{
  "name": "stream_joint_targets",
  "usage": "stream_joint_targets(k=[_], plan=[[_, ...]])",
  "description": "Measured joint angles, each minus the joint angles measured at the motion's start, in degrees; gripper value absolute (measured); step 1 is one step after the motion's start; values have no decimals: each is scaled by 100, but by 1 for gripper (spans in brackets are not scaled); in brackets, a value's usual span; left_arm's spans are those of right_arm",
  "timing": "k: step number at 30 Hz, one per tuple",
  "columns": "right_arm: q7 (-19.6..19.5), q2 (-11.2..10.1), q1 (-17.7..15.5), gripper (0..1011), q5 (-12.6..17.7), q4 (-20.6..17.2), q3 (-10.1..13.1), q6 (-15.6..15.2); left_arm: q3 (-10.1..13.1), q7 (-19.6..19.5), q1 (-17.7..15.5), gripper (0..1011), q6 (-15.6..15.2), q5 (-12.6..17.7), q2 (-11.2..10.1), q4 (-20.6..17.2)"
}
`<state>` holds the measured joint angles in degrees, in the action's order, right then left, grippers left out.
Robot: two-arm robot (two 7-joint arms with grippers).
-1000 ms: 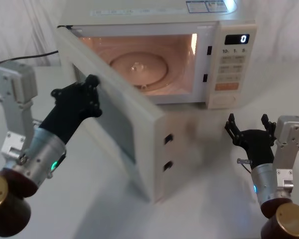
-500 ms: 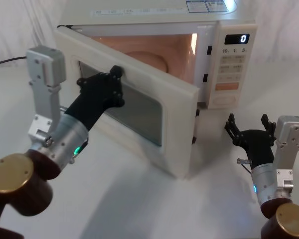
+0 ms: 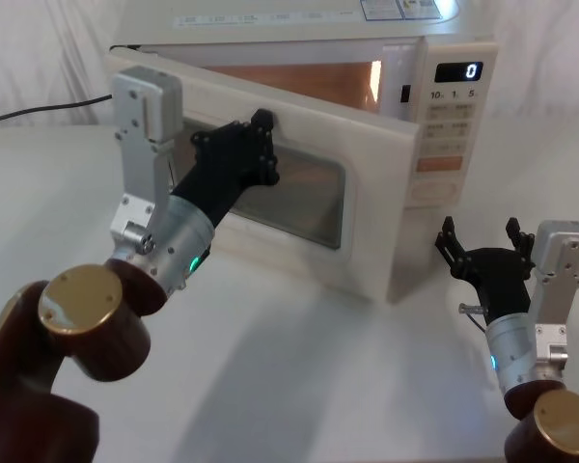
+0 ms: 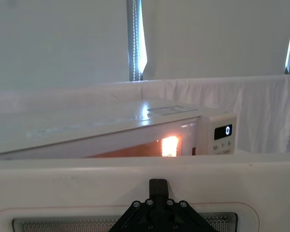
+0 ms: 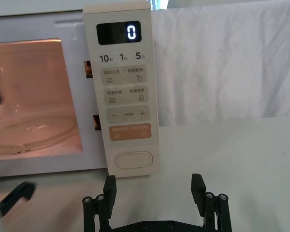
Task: Press the button to open the microwave door with one hand; close the microwave door with the other hand.
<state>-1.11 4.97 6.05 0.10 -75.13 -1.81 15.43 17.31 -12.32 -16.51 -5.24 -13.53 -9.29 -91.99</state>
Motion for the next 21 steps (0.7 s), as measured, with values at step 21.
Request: stream_joint_targets(k=[21], plan=[[0,0,0,1002,0,0,0,0,84,96,-744,0,55,209,417,984]])
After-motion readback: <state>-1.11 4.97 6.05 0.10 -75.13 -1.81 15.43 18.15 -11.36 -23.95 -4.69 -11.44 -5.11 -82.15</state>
